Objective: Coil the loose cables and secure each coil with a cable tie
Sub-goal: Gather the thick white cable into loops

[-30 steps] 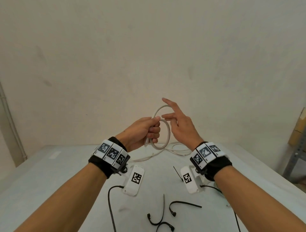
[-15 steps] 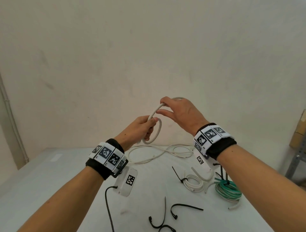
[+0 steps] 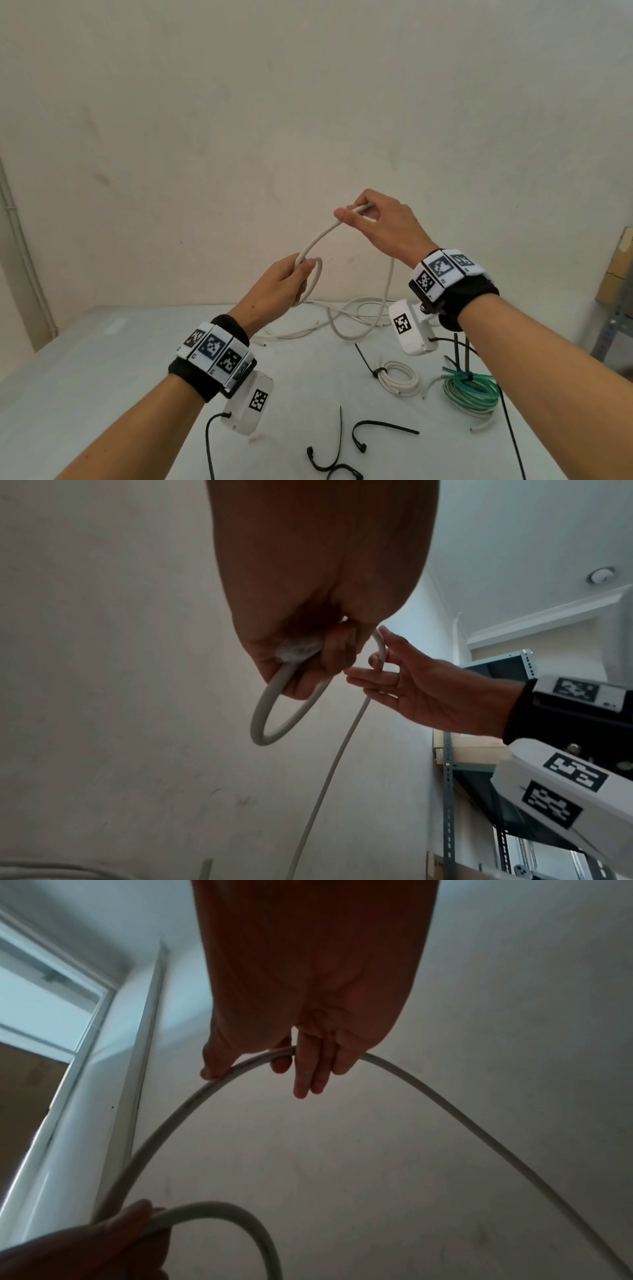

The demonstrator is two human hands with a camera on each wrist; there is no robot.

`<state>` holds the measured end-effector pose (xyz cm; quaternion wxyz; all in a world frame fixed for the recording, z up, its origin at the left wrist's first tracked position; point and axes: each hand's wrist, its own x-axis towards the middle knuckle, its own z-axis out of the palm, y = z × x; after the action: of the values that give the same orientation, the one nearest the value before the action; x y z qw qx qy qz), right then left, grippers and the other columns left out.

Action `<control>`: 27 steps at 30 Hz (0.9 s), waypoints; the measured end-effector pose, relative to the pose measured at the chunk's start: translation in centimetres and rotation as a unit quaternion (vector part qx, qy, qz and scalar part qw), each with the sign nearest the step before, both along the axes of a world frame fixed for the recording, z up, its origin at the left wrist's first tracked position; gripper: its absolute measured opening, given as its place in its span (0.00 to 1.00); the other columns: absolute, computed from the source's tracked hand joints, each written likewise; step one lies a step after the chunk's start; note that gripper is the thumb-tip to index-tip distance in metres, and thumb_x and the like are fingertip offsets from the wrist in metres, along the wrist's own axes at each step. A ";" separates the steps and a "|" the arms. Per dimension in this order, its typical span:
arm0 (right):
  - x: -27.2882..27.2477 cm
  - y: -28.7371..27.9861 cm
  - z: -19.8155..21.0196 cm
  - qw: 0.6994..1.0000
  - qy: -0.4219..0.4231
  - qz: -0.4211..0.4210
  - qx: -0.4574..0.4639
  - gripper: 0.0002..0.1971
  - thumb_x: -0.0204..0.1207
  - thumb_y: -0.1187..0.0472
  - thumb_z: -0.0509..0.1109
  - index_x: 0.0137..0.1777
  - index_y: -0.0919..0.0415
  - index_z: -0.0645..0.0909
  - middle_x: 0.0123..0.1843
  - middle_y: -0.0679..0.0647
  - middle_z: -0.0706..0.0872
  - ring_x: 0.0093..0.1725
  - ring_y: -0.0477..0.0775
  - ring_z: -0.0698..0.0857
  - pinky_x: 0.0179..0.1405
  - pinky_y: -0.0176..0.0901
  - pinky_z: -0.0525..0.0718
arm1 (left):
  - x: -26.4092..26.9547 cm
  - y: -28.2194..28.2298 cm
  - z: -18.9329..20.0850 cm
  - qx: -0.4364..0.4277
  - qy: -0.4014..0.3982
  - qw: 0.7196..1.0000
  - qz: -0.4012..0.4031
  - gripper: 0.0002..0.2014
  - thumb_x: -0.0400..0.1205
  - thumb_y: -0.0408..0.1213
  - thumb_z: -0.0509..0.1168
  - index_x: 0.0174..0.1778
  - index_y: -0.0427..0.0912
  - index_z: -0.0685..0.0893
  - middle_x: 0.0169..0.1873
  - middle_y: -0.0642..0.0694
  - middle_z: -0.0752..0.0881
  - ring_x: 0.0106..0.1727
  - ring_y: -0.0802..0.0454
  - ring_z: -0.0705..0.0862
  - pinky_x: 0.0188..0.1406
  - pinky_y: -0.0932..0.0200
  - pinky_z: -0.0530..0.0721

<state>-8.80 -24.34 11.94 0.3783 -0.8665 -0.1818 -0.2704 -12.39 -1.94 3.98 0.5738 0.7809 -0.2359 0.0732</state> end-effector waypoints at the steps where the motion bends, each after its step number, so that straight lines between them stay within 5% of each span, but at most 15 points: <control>1: 0.0 0.1 -0.1 1.000 0.013 0.010 0.007 0.24 0.76 0.30 0.73 0.47 0.53 0.81 0.43 0.35 0.90 0.43 0.36 0.86 0.44 0.38 0.78 | -0.2 0.3 0.2 -0.005 -0.002 1.000 0.000 0.14 0.94 0.43 0.57 0.45 0.40 0.73 0.31 0.49 0.69 0.30 0.55 0.67 0.31 0.62 0.72; 3: 0.3 0.6 -0.4 0.999 0.038 0.029 0.003 0.23 0.80 0.31 0.70 0.47 0.53 0.81 0.33 0.39 0.84 0.33 0.43 0.78 0.40 0.44 0.77 | -0.5 0.9 0.6 -0.015 -0.006 1.000 -0.001 0.14 0.94 0.43 0.57 0.44 0.39 0.73 0.31 0.49 0.69 0.30 0.56 0.68 0.30 0.63 0.73; 6: 0.7 2.1 -1.6 0.996 0.058 0.069 -0.007 0.17 0.89 0.39 0.61 0.53 0.50 0.83 0.45 0.48 0.92 0.47 0.46 0.89 0.57 0.60 0.88 | -0.7 1.5 1.2 -0.027 -0.017 0.999 0.012 0.15 0.94 0.44 0.58 0.44 0.39 0.75 0.30 0.52 0.71 0.29 0.57 0.70 0.30 0.64 0.74; 8: 0.5 3.3 -2.2 0.994 0.045 0.096 -0.010 0.14 0.92 0.44 0.57 0.60 0.48 0.83 0.48 0.48 0.94 0.51 0.46 0.91 0.57 0.56 0.91 | -0.7 1.7 1.5 -0.041 -0.010 0.999 0.019 0.15 0.94 0.44 0.58 0.44 0.39 0.75 0.29 0.54 0.71 0.28 0.57 0.69 0.30 0.64 0.73; 11: 0.1 4.8 -2.4 0.985 -0.047 0.091 -0.139 0.12 0.91 0.44 0.60 0.68 0.42 0.80 0.42 0.49 0.92 0.40 0.44 0.87 0.45 0.42 0.87 | -0.7 1.9 1.8 -0.054 -0.003 0.998 0.022 0.15 0.94 0.44 0.58 0.44 0.39 0.73 0.27 0.56 0.70 0.28 0.56 0.67 0.29 0.64 0.72; 15: 0.2 5.8 -2.5 0.949 -0.196 0.021 -0.245 0.22 0.86 0.41 0.58 0.62 0.56 0.83 0.37 0.54 0.87 0.42 0.57 0.83 0.41 0.56 0.84 | -0.7 2.0 2.0 -0.062 0.005 0.998 0.015 0.15 0.93 0.44 0.58 0.44 0.40 0.72 0.27 0.56 0.69 0.29 0.56 0.66 0.30 0.63 0.70; 18: 0.5 5.8 -2.7 0.930 -0.254 -0.047 -0.263 0.22 0.87 0.42 0.56 0.56 0.60 0.82 0.34 0.54 0.85 0.39 0.58 0.78 0.33 0.57 0.84 | -1.0 2.0 2.0 -0.118 0.028 0.992 -0.015 0.16 0.93 0.44 0.59 0.41 0.42 0.73 0.29 0.54 0.66 0.29 0.55 0.64 0.34 0.60 0.69; 23: 0.6 5.2 -3.4 0.940 -0.223 -0.098 -0.239 0.23 0.89 0.41 0.52 0.56 0.59 0.78 0.32 0.53 0.83 0.38 0.58 0.77 0.31 0.55 0.81 | -1.8 1.7 1.6 -0.202 0.078 0.975 -0.055 0.15 0.93 0.42 0.60 0.39 0.44 0.74 0.29 0.52 0.63 0.29 0.54 0.61 0.39 0.55 0.68; 27: 0.5 5.6 -3.9 0.956 -0.212 -0.102 -0.178 0.19 0.89 0.43 0.59 0.56 0.60 0.80 0.31 0.50 0.75 0.36 0.60 0.77 0.31 0.49 0.73 | -2.0 1.2 1.9 -0.233 0.078 0.968 -0.057 0.15 0.93 0.42 0.59 0.40 0.44 0.73 0.28 0.52 0.62 0.26 0.55 0.62 0.35 0.58 0.68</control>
<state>-8.35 -18.79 8.04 0.1412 -0.8566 -0.2137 -0.4479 -14.39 -0.78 5.84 0.7600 0.6139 -0.2108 0.0318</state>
